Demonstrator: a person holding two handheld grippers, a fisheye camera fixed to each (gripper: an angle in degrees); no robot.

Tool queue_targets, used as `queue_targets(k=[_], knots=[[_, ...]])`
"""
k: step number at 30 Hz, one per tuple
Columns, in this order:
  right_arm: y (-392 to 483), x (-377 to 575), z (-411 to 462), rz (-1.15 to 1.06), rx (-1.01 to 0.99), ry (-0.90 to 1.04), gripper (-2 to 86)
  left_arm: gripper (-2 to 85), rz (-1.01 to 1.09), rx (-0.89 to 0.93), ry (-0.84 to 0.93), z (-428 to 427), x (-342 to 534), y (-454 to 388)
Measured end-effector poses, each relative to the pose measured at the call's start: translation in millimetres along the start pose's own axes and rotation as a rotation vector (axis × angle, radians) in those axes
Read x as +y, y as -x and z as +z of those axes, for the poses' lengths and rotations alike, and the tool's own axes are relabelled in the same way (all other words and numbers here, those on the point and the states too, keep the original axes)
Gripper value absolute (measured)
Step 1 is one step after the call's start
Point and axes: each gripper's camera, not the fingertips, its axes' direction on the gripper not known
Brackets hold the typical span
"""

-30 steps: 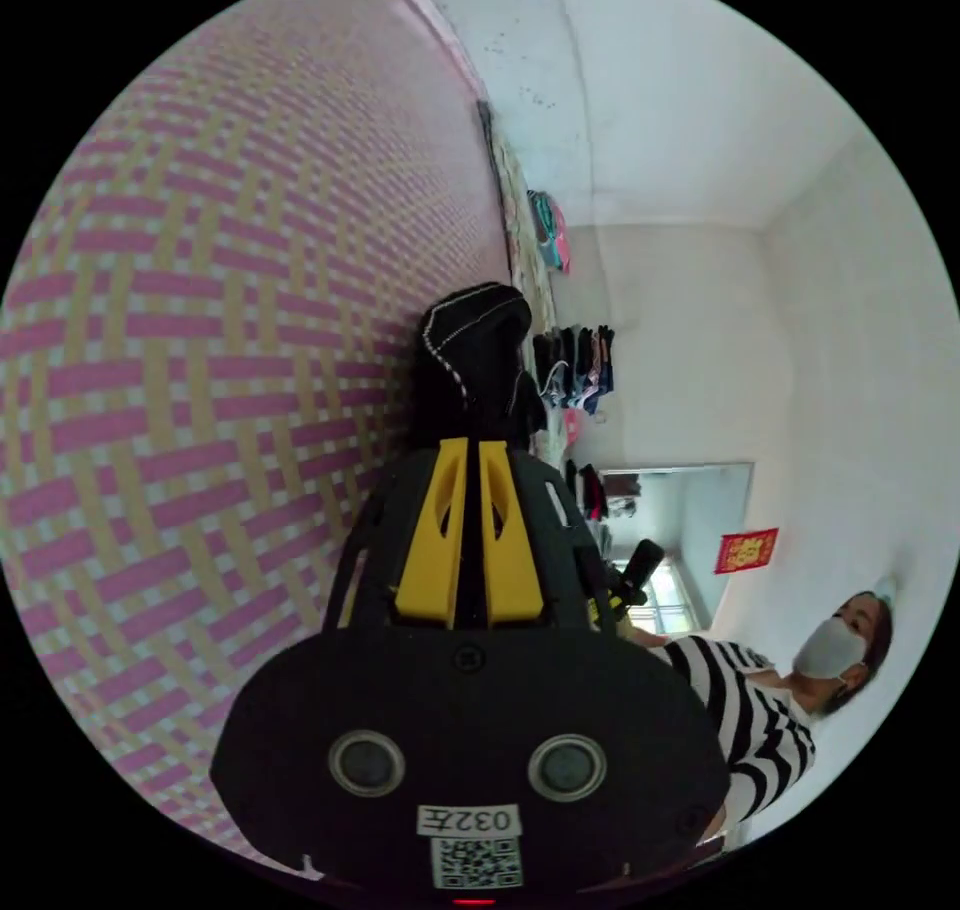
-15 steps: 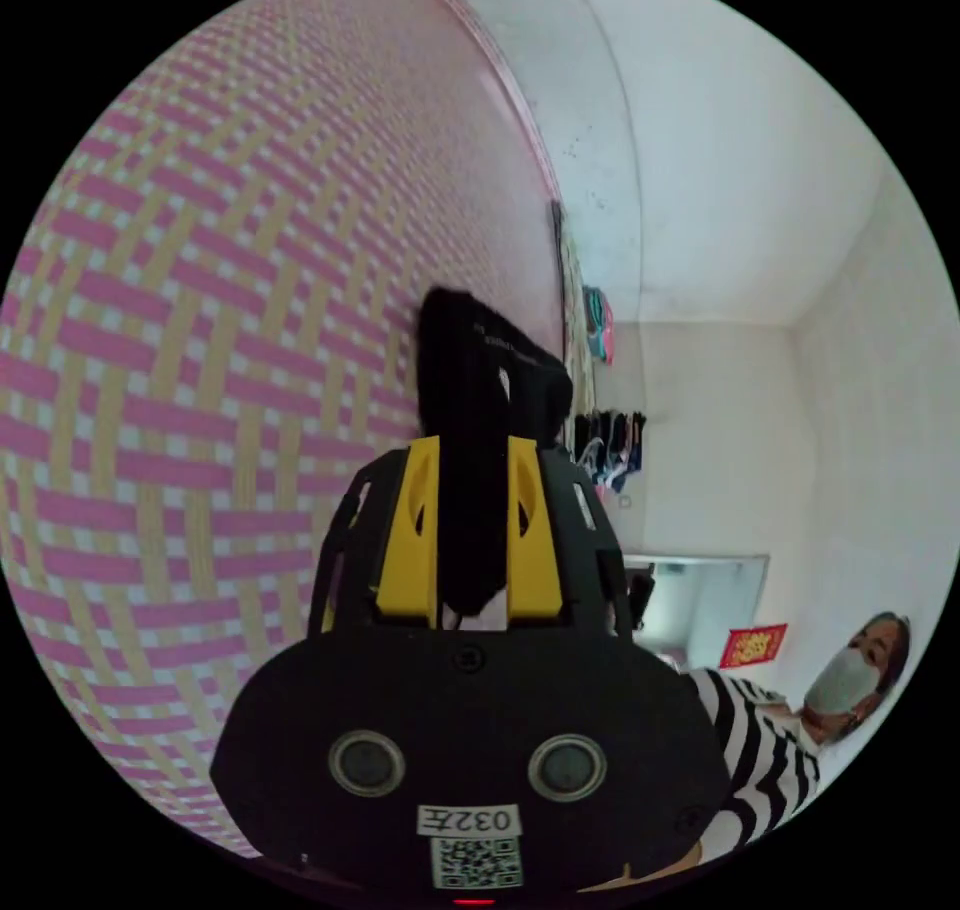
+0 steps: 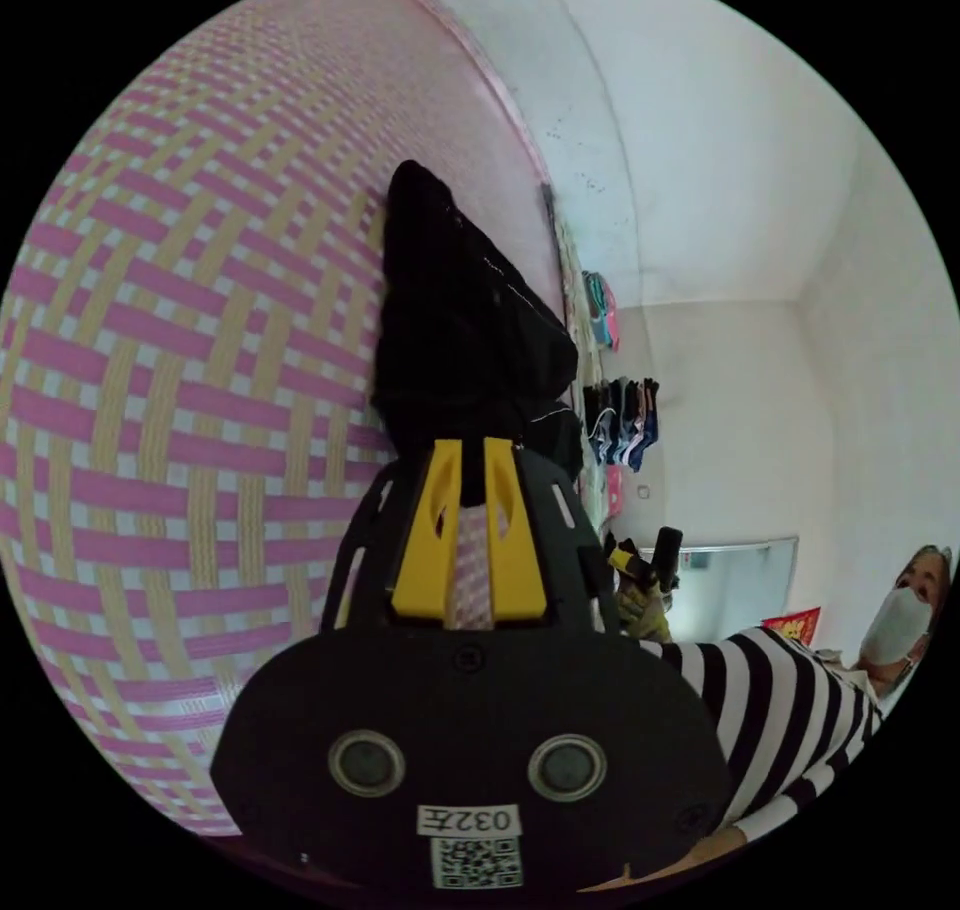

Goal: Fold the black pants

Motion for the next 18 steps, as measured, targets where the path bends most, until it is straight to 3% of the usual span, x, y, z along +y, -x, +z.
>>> queue_targets(k=[3, 4, 8, 10, 12, 15, 18], knots=[[0.3, 2.3, -9.8, -0.012, -0.011, -0.01, -1.0, -1.5, 0.059, 0.142, 0.052, 13.6, -9.9, -12.9], [-0.9, 4.5, -13.6, -0.009, -0.013, -0.015, -1.0, -1.5, 0.17, 0.189, 0.093, 20.2, -10.0, -31.8], [-8.0, 12.8, -25.5, 0.021, 0.003, -0.037, -1.0, -1.2, 0.528, 0.076, 0.329, 57.4, 10.8, -102.6], [-16.6, 15.7, -30.6, 0.054, 0.006, -0.047, -1.0, -0.9, 0.445, -0.081, 0.609, 104.3, 19.3, -86.7], [-22.4, 15.4, -34.0, 0.081, -0.003, -0.054, -1.0, -0.9, 0.339, -0.255, 0.732, 127.1, 24.3, -63.0], [-22.5, 10.2, -41.9, 0.079, 0.01, -0.065, -1.0, -1.0, 0.202, -0.2, 0.631, 116.8, 15.1, -48.5], [-21.7, 2.4, -50.5, 0.075, 0.028, -0.08, -1.0, -1.0, 0.2, -0.381, 0.61, 95.5, 4.5, -58.0]])
